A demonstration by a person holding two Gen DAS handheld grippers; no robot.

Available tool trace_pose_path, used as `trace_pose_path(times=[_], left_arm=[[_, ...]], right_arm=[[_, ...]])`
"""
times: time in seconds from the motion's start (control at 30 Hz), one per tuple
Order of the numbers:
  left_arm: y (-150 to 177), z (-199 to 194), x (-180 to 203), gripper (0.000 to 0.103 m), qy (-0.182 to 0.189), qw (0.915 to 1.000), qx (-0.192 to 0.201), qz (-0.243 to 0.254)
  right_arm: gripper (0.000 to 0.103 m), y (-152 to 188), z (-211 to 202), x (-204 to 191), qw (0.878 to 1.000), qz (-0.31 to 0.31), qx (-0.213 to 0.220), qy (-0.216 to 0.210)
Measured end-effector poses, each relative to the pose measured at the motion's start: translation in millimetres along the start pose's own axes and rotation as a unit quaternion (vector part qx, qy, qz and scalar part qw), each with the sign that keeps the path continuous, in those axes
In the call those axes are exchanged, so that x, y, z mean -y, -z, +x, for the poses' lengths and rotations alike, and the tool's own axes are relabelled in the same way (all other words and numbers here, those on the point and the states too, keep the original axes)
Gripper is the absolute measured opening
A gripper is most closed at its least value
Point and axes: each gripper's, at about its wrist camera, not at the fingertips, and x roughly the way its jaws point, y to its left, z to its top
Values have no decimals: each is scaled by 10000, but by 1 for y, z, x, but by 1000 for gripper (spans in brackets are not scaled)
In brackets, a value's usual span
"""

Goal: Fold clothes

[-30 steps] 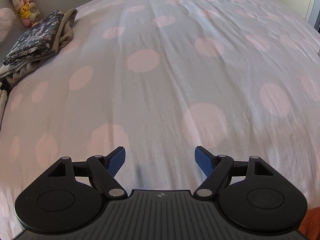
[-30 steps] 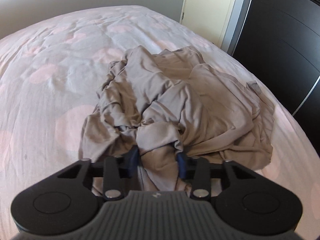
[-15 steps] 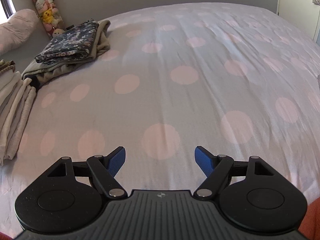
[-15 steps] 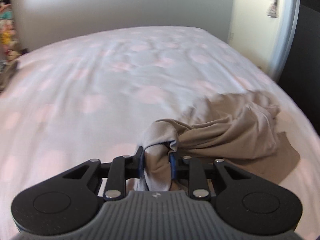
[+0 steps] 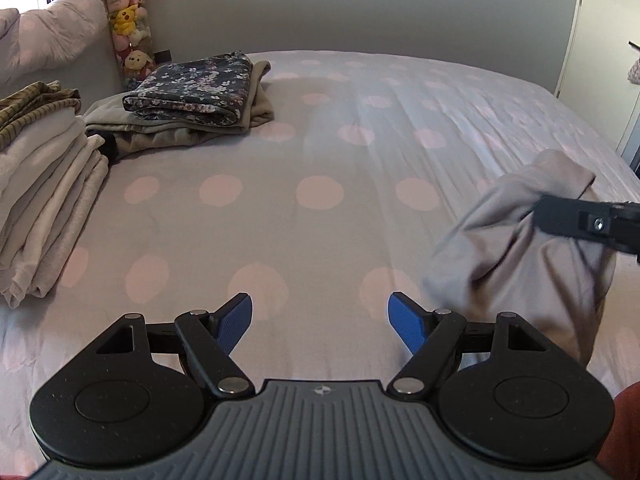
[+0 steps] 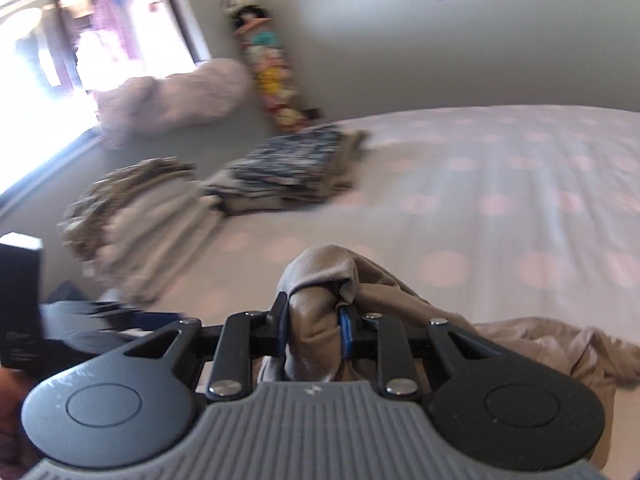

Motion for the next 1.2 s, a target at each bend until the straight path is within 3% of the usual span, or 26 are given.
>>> trace_pose_path(times=[0.07, 0.17, 0.27, 0.33, 0.5, 0.67, 0.77, 1.0, 1.2], left_arm=[[1, -5, -19, 75, 7, 9999, 25, -136], [5, -9, -41, 75, -67, 9997, 9, -224], [10, -10, -53, 75, -64, 9994, -19, -330], [11, -7, -56, 75, -22, 9991, -85, -409], [13, 3, -47, 75, 105, 9989, -285, -366], [18, 16, -29, 75, 500, 9973, -488, -213], [22, 21, -20, 75, 690, 9957, -580, -193], [28, 32, -7, 75, 882, 9934, -731, 100], [35, 43, -4, 75, 1206, 9888, -859, 170]], right_arm=[[28, 1, 11, -33, 9995, -196, -78, -245], [41, 12, 26, -56, 9978, -396, -502, -165], [47, 27, 28, -60, 9959, -491, -752, -112], [55, 35, 25, -57, 9950, -527, -842, 107], [60, 55, 10, -27, 9894, -435, -1050, 902], [67, 76, -4, 8, 9722, -361, -1324, 1895], [70, 85, -7, 23, 9656, -250, -1372, 2195], [81, 88, 2, 30, 9630, -341, -1459, 2238], [81, 85, 23, 35, 9603, -552, -1639, 2189]])
